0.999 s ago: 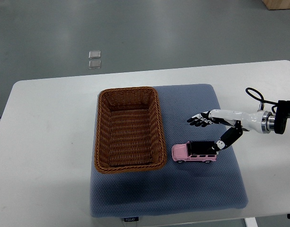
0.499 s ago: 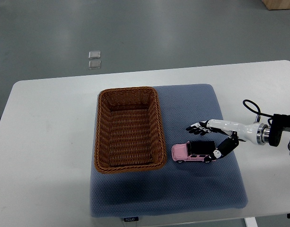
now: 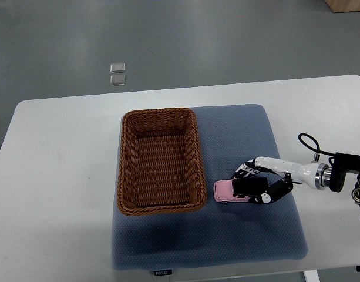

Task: Place pink car in brown basket
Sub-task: 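Close the right hand's fingers around the pink toy car, then lift the pink car with the right hand and carry it toward the basket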

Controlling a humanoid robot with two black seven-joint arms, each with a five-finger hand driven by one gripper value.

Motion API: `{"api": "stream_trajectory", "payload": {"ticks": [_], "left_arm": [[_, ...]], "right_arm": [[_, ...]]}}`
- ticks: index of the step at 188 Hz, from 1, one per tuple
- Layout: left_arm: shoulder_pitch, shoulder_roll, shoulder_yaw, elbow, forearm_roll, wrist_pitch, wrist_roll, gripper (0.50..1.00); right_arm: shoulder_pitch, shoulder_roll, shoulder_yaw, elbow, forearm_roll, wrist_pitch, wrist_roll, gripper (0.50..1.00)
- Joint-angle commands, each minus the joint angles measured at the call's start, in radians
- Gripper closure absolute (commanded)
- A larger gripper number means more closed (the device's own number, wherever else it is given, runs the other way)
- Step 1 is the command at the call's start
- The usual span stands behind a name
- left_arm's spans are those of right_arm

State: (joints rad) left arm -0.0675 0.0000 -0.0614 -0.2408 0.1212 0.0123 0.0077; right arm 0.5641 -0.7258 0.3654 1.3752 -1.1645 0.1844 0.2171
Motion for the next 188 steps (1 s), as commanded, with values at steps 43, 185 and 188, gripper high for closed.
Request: {"api": "stream_trajectory", "payload": {"ticks": [43,185,188], "left_arm": [[0.000,0.000,-0.001,0.000,0.000,0.000,0.000,0.500],[0.000,0.000,-0.003,0.000,0.000,0.000,0.000,0.500],[0.000,0.000,-0.003,0.000,0.000,0.000,0.000,0.500]], "right_arm": [[0.030,-0.053,0.012,-0.002,-0.011,-0.006,0.019,1.000],[0.494,0.040,-0.019,-0.085,0.247,0.101,0.008,1.000],[0.496,0.051,-0.025,-0.093,0.246,0.099,0.008,1.000]]}}
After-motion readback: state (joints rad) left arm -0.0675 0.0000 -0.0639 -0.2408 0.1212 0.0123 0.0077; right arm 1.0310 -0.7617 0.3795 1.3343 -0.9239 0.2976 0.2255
